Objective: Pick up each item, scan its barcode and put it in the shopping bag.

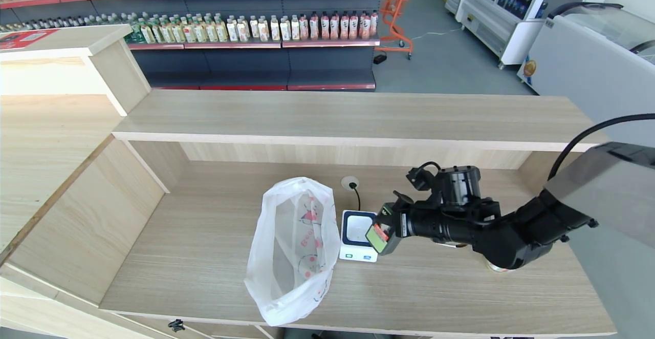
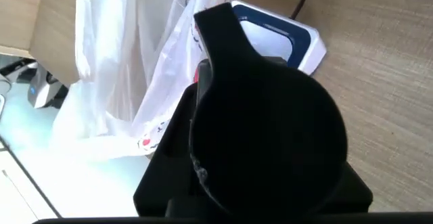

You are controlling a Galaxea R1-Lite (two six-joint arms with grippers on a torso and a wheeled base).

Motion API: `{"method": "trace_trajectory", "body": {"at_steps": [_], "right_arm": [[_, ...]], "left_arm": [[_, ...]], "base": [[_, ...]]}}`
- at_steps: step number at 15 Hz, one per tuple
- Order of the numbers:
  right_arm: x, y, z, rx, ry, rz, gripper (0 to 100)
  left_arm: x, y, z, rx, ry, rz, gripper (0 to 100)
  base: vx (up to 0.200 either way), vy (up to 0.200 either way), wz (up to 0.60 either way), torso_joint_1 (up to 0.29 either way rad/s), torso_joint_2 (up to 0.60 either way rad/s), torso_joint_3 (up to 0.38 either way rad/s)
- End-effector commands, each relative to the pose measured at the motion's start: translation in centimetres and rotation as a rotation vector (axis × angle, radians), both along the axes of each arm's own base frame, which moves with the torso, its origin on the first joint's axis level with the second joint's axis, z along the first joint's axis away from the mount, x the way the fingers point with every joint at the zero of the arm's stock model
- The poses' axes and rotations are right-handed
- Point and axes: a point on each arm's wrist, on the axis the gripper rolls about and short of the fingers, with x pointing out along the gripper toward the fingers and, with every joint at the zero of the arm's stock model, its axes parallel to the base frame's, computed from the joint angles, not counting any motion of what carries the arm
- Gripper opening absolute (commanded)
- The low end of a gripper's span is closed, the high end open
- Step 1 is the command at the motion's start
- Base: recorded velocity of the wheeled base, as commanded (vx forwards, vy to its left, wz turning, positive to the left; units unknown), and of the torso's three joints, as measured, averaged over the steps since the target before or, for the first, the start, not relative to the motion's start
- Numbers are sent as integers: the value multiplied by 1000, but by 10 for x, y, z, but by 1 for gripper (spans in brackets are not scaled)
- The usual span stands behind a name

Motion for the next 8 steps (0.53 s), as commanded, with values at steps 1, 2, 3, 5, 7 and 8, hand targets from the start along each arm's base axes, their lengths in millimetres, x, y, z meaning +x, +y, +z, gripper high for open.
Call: {"method": "trace_trajectory", "body": {"at_steps": [1, 2, 3, 5, 7, 8], "right_arm": [[16, 22, -27, -28, 11, 12, 0], [24, 29, -26, -30, -24, 26, 0], [27, 35, -27, -32, -37, 41, 0], [33, 42, -28, -24, -54, 50, 0], [34, 49, -32, -23, -55, 62, 0], [36, 51, -35, -23, -55, 63, 0]], "left_arm": [[0, 0, 0, 0, 0, 0, 100], [0, 0, 0, 0, 0, 0, 100], [0, 0, 0, 0, 0, 0, 100], [0, 0, 0, 0, 0, 0, 100], [0, 0, 0, 0, 0, 0, 100], [0, 0, 0, 0, 0, 0, 100]], "base": [[0, 0, 0, 0, 0, 0], [0, 0, 0, 0, 0, 0], [0, 0, 0, 0, 0, 0], [0, 0, 0, 0, 0, 0], [0, 0, 0, 0, 0, 0], [0, 0, 0, 0, 0, 0]]}}
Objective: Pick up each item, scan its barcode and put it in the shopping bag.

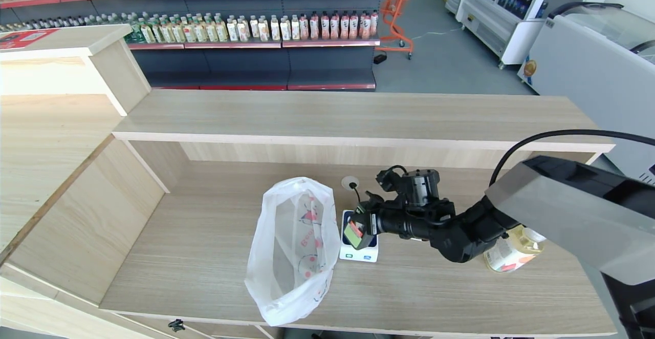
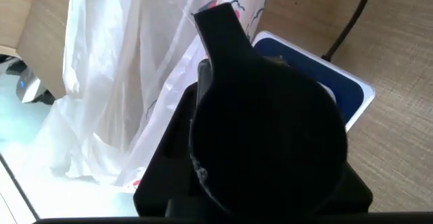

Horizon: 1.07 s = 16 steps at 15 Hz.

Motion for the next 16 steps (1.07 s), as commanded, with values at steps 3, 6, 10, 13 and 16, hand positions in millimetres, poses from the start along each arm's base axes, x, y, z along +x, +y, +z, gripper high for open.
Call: {"method": "trace_trajectory", "body": {"at_steps": [3, 6, 10, 13, 16], "right_arm": [[5, 5, -19, -30, 9, 14, 0], [5, 5, -22, -47, -3, 26, 0], [-7, -1, 68, 169, -59, -36, 0], [-53, -50, 150, 234, -186, -90, 0], [-93, -109, 146, 17, -319, -134, 0]], "left_arm": [[0, 0, 0, -1, 0, 0, 100], [0, 0, 0, -1, 0, 0, 100], [0, 0, 0, -1, 0, 0, 100], [0, 0, 0, -1, 0, 0, 100], [0, 0, 0, -1, 0, 0, 100]], "base": [[0, 0, 0, 0, 0, 0], [0, 0, 0, 0, 0, 0], [0, 0, 0, 0, 0, 0], [0, 0, 0, 0, 0, 0], [0, 0, 0, 0, 0, 0]]}}
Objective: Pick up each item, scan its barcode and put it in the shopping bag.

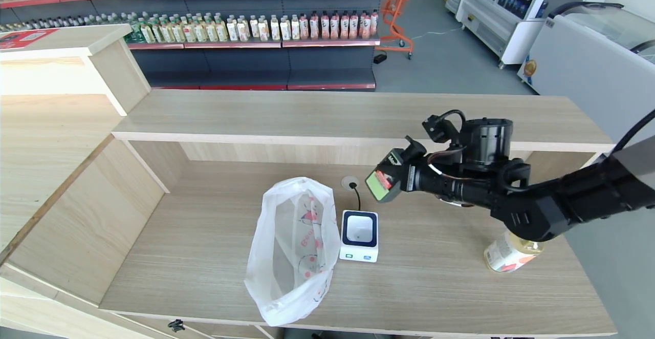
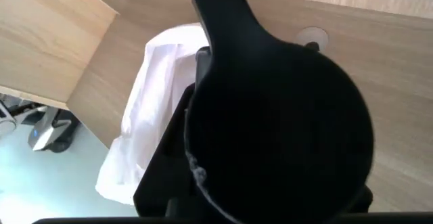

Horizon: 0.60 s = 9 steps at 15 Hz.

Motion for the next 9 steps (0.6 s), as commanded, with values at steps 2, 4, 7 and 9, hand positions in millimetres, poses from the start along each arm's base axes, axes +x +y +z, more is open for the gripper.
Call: {"method": "trace_trajectory", "body": {"at_steps": [2, 4, 7, 9], "right_arm": [[-70, -82, 31, -116, -140, -130, 0], [-91, -94, 32, -120, -134, -157, 0], [-122, -104, 32, -105, -72, -181, 0], [-135, -107, 30, -111, -67, -183, 0]], "left_arm": [[0, 0, 0, 0, 0, 0, 100], [0, 0, 0, 1, 0, 0, 100], [0, 0, 0, 3, 0, 0, 100], [0, 0, 0, 4, 0, 0, 100]], "base": [[0, 0, 0, 0, 0, 0], [0, 0, 0, 0, 0, 0], [0, 0, 0, 0, 0, 0], [0, 100, 0, 4, 1, 1]]}}
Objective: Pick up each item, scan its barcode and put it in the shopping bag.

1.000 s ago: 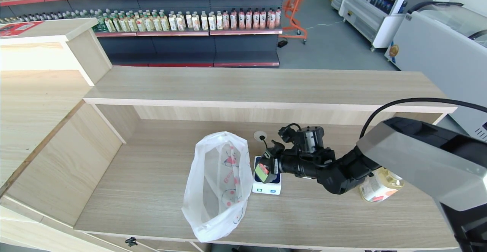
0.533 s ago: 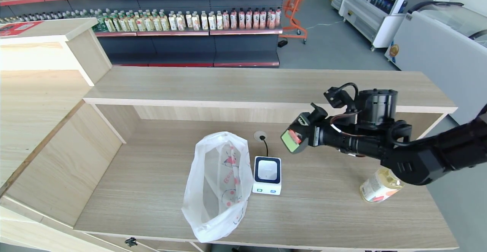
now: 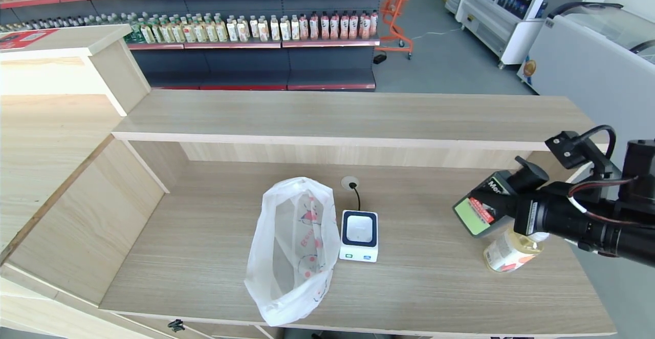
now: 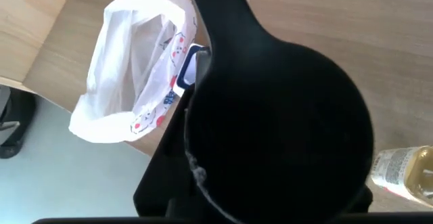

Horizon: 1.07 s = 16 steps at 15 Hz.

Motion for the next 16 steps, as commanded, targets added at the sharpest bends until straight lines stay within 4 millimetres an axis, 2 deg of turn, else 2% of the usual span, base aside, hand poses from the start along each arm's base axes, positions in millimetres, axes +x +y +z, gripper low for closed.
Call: {"method": "trace_trajectory", "body": {"at_steps": [1, 4, 6, 7, 9, 12, 13, 14, 15, 16], "right_arm": [[-20, -5, 12, 7, -37, -5, 0], [-25, -3, 17, 1, 22, 11, 0], [-19, 5, 15, 13, 46, 38, 0], [-11, 14, 14, 50, 81, 52, 0], [9, 26, 8, 45, 118, 75, 0], [50, 55, -13, 5, 178, 83, 0], [57, 70, -23, -25, 196, 62, 0], [57, 70, -23, -25, 196, 62, 0], [69, 93, -41, -56, 220, 73, 0], [76, 104, -51, -61, 215, 91, 0]], "left_arm": [[0, 0, 0, 0, 0, 0, 100], [0, 0, 0, 0, 0, 0, 100], [0, 0, 0, 2, 0, 0, 100], [0, 0, 0, -3, 0, 0, 100], [0, 0, 0, -1, 0, 0, 100], [0, 0, 0, -1, 0, 0, 100], [0, 0, 0, -1, 0, 0, 100], [0, 0, 0, -1, 0, 0, 100], [0, 0, 0, -3, 0, 0, 100], [0, 0, 0, -3, 0, 0, 100]], "base": [[0, 200, 0, -2, 2, -2], [0, 200, 0, 1, -2, 7], [0, 200, 0, 17, 14, -5], [0, 200, 0, -12, 2, 7], [0, 0, 0, 0, 0, 0], [0, 0, 0, 0, 0, 0], [0, 0, 0, 0, 0, 0], [0, 0, 0, 0, 0, 0], [0, 0, 0, 0, 0, 0], [0, 0, 0, 0, 0, 0]]}}
